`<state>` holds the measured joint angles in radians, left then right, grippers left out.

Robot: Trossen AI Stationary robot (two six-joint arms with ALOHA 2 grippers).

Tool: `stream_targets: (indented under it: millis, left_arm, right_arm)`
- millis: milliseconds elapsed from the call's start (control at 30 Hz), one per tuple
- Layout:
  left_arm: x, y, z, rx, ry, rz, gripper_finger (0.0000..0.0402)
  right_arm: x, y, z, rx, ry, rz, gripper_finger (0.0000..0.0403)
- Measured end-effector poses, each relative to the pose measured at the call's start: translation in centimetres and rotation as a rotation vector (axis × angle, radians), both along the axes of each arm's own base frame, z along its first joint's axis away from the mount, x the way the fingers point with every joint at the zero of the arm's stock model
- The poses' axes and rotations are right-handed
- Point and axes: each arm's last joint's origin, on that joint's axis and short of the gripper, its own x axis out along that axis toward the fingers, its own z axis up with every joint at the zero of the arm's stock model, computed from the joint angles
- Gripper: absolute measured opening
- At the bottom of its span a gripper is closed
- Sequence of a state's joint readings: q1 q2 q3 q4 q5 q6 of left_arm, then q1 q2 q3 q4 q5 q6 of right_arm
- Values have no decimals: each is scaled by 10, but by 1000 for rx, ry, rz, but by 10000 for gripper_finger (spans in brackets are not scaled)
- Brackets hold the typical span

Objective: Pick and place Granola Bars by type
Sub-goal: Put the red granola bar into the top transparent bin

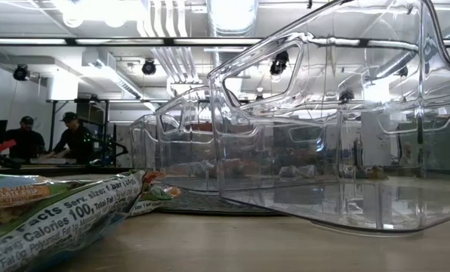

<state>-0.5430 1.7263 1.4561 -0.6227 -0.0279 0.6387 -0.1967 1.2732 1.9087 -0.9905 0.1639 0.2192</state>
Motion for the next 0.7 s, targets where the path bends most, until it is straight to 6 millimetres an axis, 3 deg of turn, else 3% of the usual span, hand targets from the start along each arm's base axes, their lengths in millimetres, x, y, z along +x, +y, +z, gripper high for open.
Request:
stream_targets:
  millis: [467,700]
  left_arm:
    - [17,-19,-52,239,2,-260,166]
    - [20,-20,-61,280,-1,-257,165]
  right_arm:
    - [0,-1,0,-10,2,-23,8]
    - [0,-1,0,-10,2,-21,8]
